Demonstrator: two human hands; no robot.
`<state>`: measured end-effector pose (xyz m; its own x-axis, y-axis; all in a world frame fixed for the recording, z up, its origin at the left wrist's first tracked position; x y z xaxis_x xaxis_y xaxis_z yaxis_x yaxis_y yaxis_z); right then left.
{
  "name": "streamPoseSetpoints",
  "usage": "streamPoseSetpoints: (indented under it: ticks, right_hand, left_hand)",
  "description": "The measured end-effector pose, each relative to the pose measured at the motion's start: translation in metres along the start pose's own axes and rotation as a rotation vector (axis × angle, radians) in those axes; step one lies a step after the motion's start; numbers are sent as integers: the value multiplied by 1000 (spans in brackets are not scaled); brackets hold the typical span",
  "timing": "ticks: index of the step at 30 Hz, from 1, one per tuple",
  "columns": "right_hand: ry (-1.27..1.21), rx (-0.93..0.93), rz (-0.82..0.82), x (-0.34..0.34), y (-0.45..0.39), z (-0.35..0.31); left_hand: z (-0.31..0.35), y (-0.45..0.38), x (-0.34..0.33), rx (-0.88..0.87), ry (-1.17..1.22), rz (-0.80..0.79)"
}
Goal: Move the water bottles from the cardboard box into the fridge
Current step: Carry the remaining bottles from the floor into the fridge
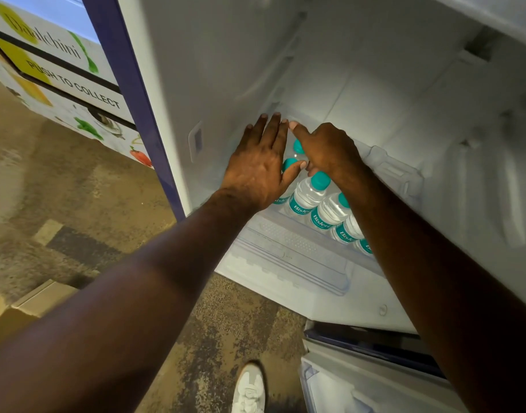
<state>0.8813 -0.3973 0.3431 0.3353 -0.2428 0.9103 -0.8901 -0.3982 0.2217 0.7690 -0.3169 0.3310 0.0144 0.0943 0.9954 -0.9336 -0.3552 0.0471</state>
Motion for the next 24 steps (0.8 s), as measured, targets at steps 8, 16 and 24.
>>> streamPoseSetpoints:
  ticks: [8, 16, 24]
  right_hand:
    - [-42, 31, 6, 2, 20, 1]
    - [-254, 149, 309, 13, 80, -2]
    - [-315, 349, 480, -36, 164, -1]
  left_hand:
    - [-3, 11, 11, -25, 68, 34]
    - [-16, 67, 7, -35, 328, 229]
    - [-28, 151, -16, -23, 511, 265]
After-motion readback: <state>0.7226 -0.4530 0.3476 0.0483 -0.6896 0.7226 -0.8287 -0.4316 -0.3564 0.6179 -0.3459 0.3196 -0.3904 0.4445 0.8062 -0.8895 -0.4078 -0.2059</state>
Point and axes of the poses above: each hand's wrist, its own y-axis away from the middle knuckle, its own x-axis out of the back of the hand, z = x × y, the point moved 5 cm from there along -y, towards the middle knuckle, and after that the axes turned 5 degrees about x, right-handed, at the moved point
